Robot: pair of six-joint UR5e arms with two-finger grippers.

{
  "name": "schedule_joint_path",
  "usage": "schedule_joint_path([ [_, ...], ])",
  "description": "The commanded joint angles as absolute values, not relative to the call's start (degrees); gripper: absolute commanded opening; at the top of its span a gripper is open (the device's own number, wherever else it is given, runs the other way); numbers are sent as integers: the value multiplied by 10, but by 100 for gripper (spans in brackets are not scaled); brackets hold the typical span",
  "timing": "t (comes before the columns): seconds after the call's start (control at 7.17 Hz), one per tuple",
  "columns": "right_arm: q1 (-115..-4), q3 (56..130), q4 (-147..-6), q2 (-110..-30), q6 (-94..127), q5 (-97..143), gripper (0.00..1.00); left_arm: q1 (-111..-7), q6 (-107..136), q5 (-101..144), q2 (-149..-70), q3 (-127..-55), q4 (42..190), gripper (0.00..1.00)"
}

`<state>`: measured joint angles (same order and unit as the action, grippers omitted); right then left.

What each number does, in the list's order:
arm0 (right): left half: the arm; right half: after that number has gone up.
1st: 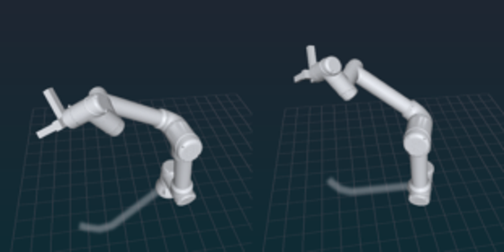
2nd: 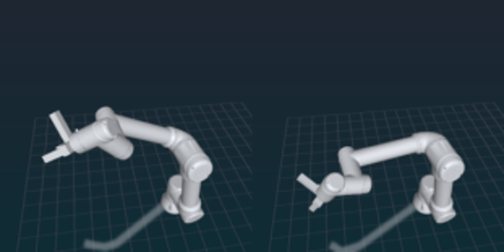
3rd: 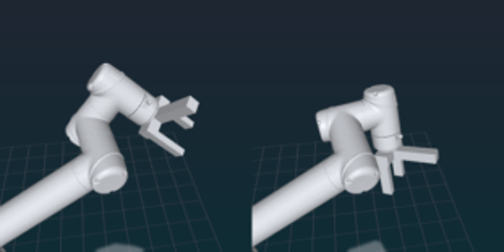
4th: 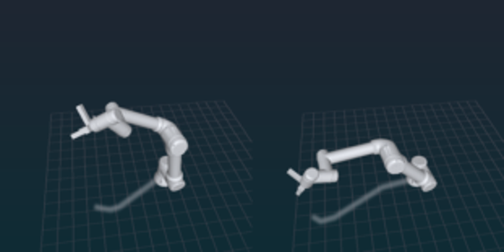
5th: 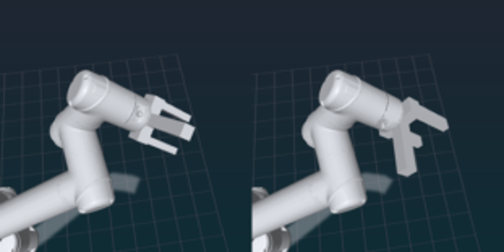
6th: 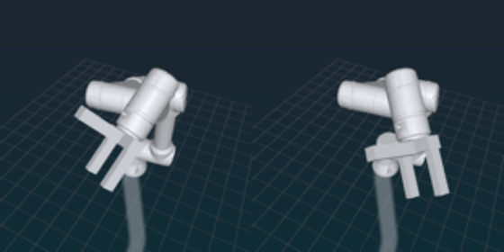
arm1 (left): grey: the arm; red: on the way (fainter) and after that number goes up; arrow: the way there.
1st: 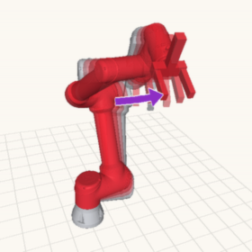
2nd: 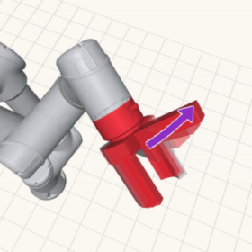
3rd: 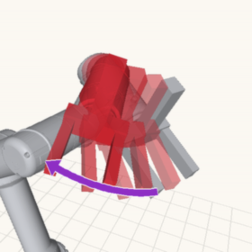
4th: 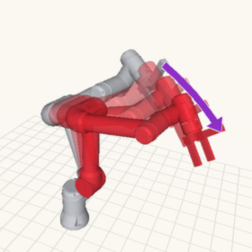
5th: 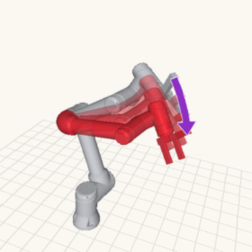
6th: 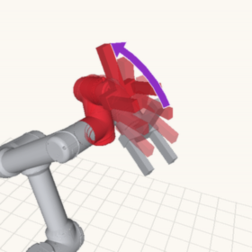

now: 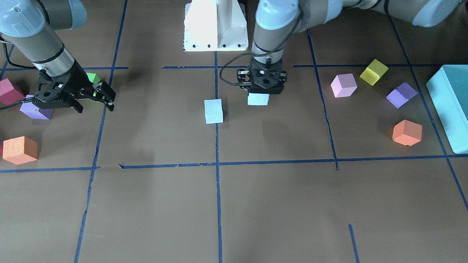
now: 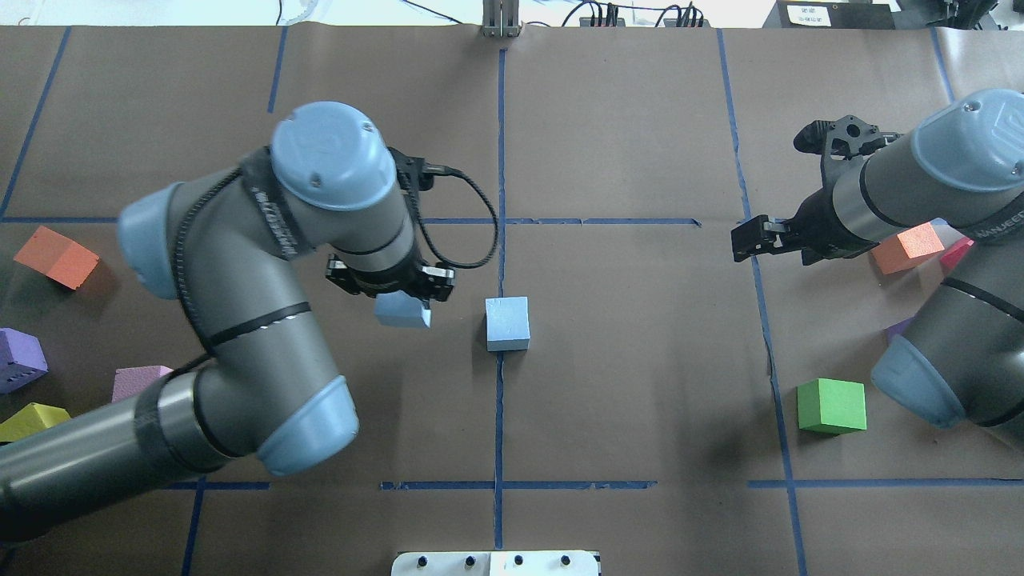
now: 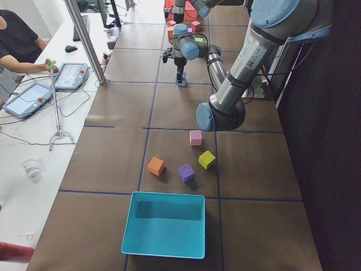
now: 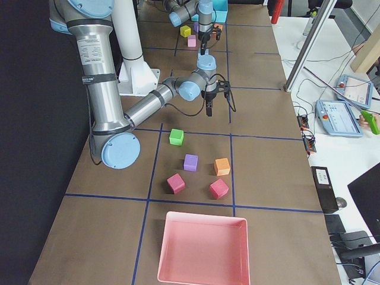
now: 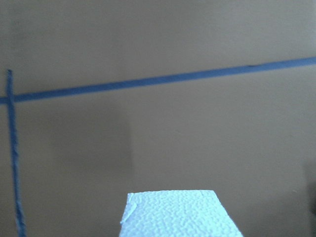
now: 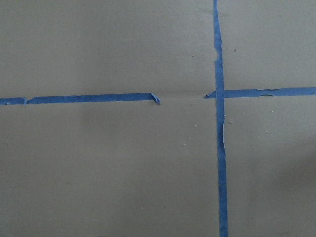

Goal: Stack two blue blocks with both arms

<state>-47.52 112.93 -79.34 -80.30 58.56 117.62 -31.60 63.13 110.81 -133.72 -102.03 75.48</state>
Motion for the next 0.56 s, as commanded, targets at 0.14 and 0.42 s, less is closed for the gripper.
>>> schedule_joint_path([
  [0.14,-488,1140,-762,-841,585,1177,100,-295,660,1098,-1427,-895,792,9],
  [0.42,-488,1137,-731,-863,585,1177,100,-295,664,1098,-1447,-857,810,14],
])
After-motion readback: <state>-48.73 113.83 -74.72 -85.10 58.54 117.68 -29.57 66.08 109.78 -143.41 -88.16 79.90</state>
